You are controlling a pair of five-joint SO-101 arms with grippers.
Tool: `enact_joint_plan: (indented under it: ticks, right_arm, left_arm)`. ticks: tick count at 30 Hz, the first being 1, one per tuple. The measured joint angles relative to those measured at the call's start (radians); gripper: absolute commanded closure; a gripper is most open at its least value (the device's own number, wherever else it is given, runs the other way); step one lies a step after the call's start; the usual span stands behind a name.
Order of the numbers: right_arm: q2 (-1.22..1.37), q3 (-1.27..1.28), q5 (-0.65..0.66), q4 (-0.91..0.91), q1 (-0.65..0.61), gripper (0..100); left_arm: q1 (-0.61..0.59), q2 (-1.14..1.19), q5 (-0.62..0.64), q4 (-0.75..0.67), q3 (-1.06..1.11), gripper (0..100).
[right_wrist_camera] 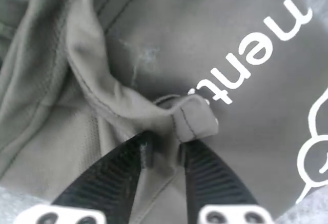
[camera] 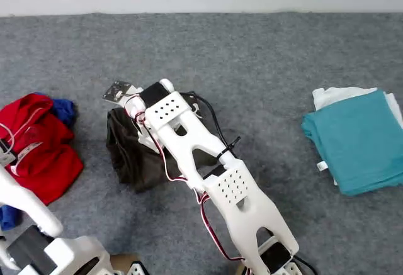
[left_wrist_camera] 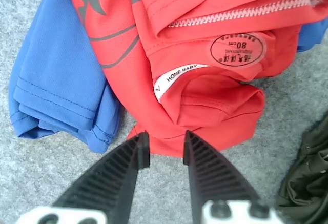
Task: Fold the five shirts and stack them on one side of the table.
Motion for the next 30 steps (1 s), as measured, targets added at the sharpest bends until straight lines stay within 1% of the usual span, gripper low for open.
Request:
enact_joint_plan:
  ticks: [3, 6, 12, 15, 21, 27, 30]
  right_arm:
    - [-0.005, 0.0, 0.005, 0.0, 0.0, 92.7]
    - [-0.021, 0.0, 0.008, 0.0, 0.0, 98.7]
    - [-0.026, 0.0, 0.008, 0.0, -0.012, 98.8]
    - [-0.026, 0.0, 0.008, 0.003, -0.058, 98.8]
    - [-0.026, 0.0, 0.011, 0.032, -0.196, 98.8]
    - [-0.035, 0.0, 0.011, 0.057, -0.267, 98.5]
    - [-0.072, 0.0, 0.011, 0.058, -0.279, 92.4]
  left_arm:
    - [0.0, 0.0, 0.0, 0.0, 0.0, 88]
    - [0.0, 0.0, 0.0, 0.0, 0.0, 88]
    - [0.0, 0.0, 0.0, 0.0, 0.0, 88]
    - [0.0, 0.0, 0.0, 0.0, 0.0, 88]
    - [0.0, 0.0, 0.0, 0.0, 0.0, 88]
    - [0.0, 0.0, 0.0, 0.0, 0.0, 88]
    - [0.0, 0.0, 0.0, 0.0, 0.0, 88]
